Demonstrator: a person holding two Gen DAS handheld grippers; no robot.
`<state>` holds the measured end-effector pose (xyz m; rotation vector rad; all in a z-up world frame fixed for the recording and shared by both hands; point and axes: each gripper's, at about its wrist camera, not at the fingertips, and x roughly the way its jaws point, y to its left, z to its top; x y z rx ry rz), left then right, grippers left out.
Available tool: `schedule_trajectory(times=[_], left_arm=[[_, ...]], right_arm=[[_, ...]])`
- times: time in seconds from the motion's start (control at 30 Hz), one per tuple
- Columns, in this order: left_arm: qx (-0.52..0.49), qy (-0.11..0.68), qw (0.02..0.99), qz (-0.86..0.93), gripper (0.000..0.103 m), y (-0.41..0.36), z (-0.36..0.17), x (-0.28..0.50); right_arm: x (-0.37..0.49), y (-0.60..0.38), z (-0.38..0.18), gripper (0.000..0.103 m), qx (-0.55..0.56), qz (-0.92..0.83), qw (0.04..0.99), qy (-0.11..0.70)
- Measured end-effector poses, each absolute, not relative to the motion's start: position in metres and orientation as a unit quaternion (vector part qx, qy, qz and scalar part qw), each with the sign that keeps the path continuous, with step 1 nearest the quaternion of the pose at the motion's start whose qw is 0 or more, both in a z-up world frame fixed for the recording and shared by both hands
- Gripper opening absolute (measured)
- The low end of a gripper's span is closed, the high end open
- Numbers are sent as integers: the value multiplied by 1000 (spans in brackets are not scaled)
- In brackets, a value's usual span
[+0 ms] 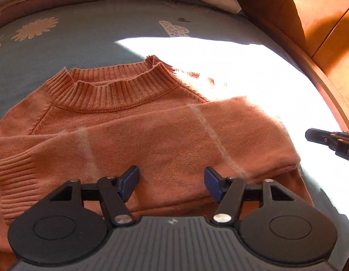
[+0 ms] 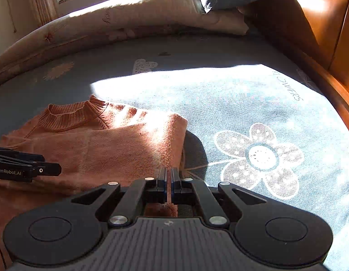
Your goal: Fold clothes
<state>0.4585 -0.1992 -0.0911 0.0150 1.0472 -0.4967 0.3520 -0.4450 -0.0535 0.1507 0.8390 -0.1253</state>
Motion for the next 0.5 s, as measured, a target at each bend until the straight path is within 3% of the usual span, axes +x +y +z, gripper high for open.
schedule_trajectory(times=[0.3,0.5], left_arm=[[49,487,834,-254,62,-213,-70,462],[-1,459,816,-352,63,-272,-51,484]], right_arm=[[397,-428,-108,4,-1,-54,900,433],[379,-438,-90,5,40,-49,910,411]])
